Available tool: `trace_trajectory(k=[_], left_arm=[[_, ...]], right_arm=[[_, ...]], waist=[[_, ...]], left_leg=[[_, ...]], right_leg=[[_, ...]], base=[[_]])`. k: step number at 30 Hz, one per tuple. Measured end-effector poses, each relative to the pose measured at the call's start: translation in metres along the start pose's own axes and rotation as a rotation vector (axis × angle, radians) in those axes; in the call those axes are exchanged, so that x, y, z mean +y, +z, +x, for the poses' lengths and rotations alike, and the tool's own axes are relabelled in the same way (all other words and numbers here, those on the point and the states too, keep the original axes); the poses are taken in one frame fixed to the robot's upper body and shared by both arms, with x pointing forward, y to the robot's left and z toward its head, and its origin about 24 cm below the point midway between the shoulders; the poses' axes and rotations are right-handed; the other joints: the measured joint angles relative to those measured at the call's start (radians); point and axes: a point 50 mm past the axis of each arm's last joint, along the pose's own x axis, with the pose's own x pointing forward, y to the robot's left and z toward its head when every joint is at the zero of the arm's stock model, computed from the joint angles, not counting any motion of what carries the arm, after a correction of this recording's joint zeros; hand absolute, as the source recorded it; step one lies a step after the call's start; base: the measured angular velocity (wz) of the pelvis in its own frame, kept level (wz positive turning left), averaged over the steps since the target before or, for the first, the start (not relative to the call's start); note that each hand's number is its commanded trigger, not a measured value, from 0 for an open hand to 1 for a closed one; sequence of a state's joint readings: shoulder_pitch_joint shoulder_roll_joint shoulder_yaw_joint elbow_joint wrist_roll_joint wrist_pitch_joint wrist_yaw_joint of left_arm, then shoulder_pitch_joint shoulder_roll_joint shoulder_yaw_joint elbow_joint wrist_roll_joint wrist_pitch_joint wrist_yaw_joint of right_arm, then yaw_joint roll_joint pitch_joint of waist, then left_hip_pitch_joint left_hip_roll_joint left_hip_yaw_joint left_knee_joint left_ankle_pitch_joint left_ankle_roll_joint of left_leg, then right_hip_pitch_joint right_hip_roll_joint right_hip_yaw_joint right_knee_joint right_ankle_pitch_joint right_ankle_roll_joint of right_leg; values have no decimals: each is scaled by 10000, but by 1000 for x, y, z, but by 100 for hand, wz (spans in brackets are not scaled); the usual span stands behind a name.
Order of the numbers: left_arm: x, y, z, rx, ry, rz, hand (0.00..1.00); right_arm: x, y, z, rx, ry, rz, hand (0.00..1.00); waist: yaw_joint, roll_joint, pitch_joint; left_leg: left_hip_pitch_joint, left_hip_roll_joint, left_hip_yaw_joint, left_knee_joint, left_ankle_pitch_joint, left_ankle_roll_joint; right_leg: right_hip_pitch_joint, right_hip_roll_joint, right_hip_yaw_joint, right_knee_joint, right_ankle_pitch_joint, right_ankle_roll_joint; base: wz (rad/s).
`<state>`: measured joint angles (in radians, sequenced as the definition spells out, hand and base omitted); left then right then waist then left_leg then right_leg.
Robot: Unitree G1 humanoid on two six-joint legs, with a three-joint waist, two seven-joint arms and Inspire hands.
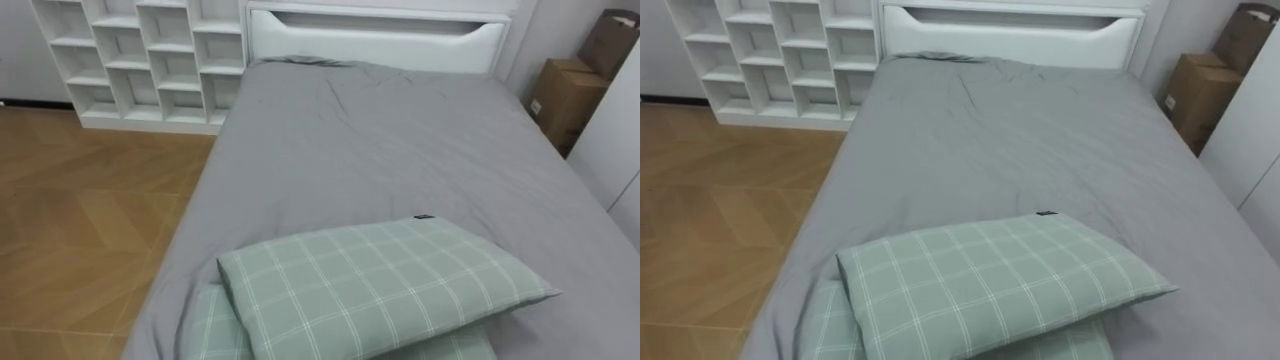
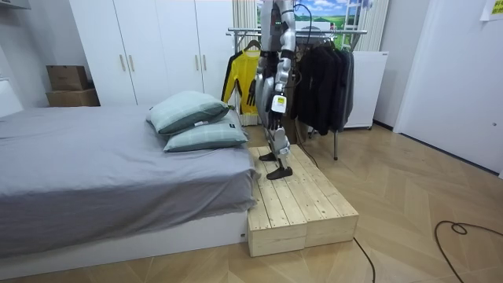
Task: Hang clothes
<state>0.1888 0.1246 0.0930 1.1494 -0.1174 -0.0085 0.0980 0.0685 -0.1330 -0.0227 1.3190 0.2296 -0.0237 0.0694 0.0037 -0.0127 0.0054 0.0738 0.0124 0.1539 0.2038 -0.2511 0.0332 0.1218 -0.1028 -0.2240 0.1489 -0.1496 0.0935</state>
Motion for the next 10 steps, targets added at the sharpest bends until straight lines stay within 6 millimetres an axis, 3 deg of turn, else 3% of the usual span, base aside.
trace_trajectory(k=[10], left_arm=[[0,-2,0,102,20,17,0]], right_arm=[[2,-1,0,83,286,7,0]], waist=[[8,-2,13]], left_leg=[[5,-1,5,-11,1,-1]], right_leg=[[-4,-1,49,0,0,0]], base=[[0]])
